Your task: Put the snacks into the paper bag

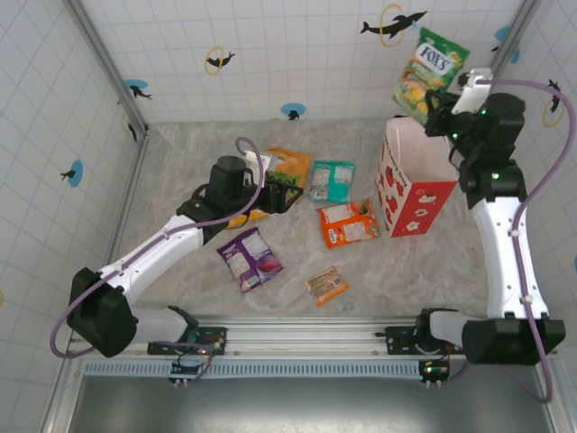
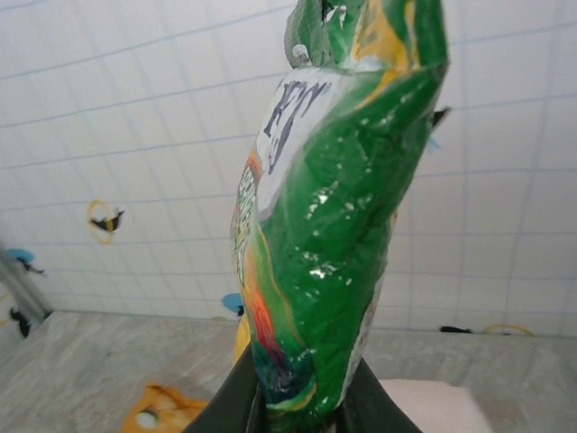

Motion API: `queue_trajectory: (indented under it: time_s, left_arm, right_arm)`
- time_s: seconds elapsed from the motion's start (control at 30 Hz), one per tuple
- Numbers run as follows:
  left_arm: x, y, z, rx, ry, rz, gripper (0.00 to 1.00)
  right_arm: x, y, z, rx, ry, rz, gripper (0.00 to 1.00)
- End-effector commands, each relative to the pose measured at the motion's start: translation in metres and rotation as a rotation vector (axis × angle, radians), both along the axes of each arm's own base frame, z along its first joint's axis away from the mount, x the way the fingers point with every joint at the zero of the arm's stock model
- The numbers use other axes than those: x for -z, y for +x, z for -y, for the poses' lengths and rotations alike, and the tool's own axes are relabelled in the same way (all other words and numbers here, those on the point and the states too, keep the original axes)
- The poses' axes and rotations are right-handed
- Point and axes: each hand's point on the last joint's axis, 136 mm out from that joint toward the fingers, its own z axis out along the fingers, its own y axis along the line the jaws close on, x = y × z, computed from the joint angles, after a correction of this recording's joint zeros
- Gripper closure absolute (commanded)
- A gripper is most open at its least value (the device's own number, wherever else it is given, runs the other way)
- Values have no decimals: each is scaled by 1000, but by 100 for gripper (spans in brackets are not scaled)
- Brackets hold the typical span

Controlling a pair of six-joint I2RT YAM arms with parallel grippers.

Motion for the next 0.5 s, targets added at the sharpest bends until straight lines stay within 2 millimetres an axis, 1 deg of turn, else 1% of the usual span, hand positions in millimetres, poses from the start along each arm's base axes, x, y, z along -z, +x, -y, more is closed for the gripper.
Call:
queue_trajectory:
  time_s: [0.0, 0.07, 0.23, 0.4, 0.43, 0.47]
  left_arm:
    - [-5, 6, 1, -12, 5, 5, 22]
    - [-2, 6, 1, -12, 10, -4, 22]
    - [9, 7, 2, -8, 35, -29, 22]
    - [17, 6, 7, 21, 43, -63, 22]
    - [18, 5, 8, 22, 43, -67, 22]
    - [19, 6, 8, 22, 43, -71, 22]
  right_arm:
    - [-30, -7, 0, -110, 29, 32, 95]
    - [-15, -7, 1, -132, 6, -62, 95]
    - [25, -22, 2, -145, -64, -245, 95]
    - [55, -38, 14, -93, -160, -385, 95]
    - [63, -41, 21, -63, -189, -426, 95]
    - [69, -44, 23, -60, -206, -459, 95]
